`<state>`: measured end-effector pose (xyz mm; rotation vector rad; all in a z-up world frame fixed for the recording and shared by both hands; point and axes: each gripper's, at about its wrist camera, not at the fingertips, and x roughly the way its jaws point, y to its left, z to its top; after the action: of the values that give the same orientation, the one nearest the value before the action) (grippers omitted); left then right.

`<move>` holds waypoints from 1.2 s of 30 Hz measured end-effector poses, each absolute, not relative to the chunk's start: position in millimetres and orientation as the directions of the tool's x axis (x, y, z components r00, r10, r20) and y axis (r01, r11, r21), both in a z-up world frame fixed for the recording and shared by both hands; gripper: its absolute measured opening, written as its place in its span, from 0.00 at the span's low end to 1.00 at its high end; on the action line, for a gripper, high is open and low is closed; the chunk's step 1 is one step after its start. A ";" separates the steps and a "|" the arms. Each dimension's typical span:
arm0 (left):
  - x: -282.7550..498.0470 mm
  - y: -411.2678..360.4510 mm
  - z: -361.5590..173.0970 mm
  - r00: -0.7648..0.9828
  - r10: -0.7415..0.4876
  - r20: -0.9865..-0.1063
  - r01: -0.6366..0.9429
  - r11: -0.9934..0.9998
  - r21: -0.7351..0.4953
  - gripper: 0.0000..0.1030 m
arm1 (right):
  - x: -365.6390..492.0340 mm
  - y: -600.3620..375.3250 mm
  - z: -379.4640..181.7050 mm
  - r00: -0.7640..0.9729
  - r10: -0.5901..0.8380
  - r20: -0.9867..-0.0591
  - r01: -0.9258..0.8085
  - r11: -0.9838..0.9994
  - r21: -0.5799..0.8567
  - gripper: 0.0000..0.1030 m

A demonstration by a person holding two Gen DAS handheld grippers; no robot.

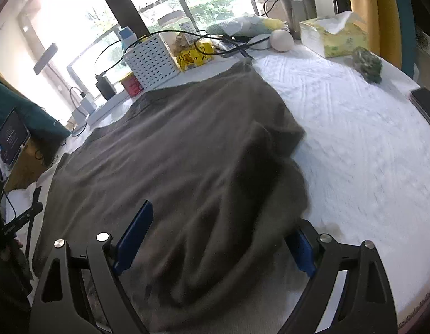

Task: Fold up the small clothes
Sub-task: 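Push the folded shirt edge with the right gripper to smooth it, then grasp the grey shirt's side with the right gripper and fold it over lengthwise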

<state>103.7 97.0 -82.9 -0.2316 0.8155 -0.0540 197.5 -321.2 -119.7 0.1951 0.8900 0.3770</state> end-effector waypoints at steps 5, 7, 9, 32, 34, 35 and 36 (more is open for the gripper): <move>114.5 106.2 -83.8 0.682 -0.139 -0.718 -0.061 0.968 -0.245 0.38 | 217.3 -312.1 -119.9 0.567 0.395 -0.722 -0.252 0.919 0.305 0.87; 118.7 109.7 -82.9 0.684 -0.137 -0.717 -0.068 0.966 -0.250 0.38 | 225.7 -310.5 -119.7 0.567 0.396 -0.722 -0.255 0.918 0.303 0.87; 122.4 112.1 -82.7 0.683 -0.135 -0.718 -0.071 0.966 -0.249 0.38 | 233.9 -307.5 -119.3 0.562 0.403 -0.722 -0.262 0.915 0.308 0.87; 146.7 125.8 -72.9 0.689 -0.171 -0.705 -0.021 0.967 -0.255 0.38 | 258.8 -264.2 -115.2 0.582 0.328 -0.744 -0.371 0.921 0.116 0.19; 143.0 129.0 -72.3 0.694 -0.170 -0.700 -0.025 0.965 -0.259 0.38 | 256.0 -257.1 -108.0 0.592 0.336 -0.732 -0.386 0.916 0.108 0.19; 141.4 130.7 -72.4 0.695 -0.170 -0.699 -0.028 0.965 -0.262 0.38 | 255.4 -253.5 -104.4 0.596 0.341 -0.727 -0.394 0.913 0.106 0.18; 139.5 132.7 -72.6 0.697 -0.169 -0.697 -0.030 0.964 -0.264 0.38 | 254.4 -249.8 -100.6 0.598 0.350 -0.721 -0.404 0.908 0.106 0.17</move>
<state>139.5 132.7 -72.6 -0.2646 0.7984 -0.0783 254.4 -249.8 -100.6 -0.0711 0.8201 0.4382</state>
